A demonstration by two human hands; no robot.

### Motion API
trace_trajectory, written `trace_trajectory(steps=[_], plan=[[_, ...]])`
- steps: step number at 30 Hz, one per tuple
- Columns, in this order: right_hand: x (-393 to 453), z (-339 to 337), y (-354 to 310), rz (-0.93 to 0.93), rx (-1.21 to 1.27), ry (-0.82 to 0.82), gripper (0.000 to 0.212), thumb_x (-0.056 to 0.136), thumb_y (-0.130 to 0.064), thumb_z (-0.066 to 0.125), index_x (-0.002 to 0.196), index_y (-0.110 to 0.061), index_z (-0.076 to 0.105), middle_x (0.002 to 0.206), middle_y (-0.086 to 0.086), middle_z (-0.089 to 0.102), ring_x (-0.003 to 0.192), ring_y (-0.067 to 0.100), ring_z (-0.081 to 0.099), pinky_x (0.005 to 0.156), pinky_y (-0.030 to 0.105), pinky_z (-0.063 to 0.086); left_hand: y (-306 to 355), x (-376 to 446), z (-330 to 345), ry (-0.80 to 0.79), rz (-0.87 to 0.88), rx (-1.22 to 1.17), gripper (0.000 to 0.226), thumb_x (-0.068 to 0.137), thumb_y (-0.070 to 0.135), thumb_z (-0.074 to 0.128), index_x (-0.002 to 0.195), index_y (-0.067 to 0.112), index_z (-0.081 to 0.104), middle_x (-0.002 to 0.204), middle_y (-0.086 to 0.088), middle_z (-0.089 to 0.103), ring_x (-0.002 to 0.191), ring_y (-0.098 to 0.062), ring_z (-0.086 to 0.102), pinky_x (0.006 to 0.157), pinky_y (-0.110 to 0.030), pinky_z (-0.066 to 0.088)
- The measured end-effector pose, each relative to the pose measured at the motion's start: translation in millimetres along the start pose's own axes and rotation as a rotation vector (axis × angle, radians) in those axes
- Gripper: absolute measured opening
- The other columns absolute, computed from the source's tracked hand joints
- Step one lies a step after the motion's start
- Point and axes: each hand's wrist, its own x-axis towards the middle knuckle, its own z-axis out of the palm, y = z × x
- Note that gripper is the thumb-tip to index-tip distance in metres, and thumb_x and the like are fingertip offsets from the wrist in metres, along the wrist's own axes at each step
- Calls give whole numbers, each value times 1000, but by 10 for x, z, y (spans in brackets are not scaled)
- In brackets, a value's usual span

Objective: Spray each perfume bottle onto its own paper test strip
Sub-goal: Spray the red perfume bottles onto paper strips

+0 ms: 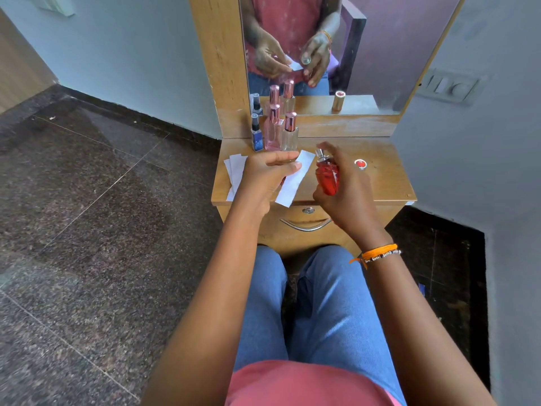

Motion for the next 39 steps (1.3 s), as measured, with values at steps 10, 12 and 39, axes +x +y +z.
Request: trace_trajectory(steps=[10,12,39], plan=[[99,-36,-30,-119,-264,-5,70,69,8,60,134,-17,46,127,11,59,101,30,61,71,26,43,-80,16,84,3,-19,11,32,80,4,68,112,7,67,87,-3,67,76,-9,60,60,-13,46],[106,-42,-27,-118,-287,-3,70,70,7,61,134,-16,45,128,11,58,103,31,61,73,27,43,-105,28,95,15,-21,20,31,80,6,69,110,10,68,82,0,66,75,-9,60,64,-17,45],[33,-40,242,47,-108,35,66,74,-11,70,132,-26,43,111,2,61,94,21,58,81,34,48,-380,448,584,230,133,508,23,72,4,73,92,10,64,100,-7,66,93,-21,61,73,-26,47]])
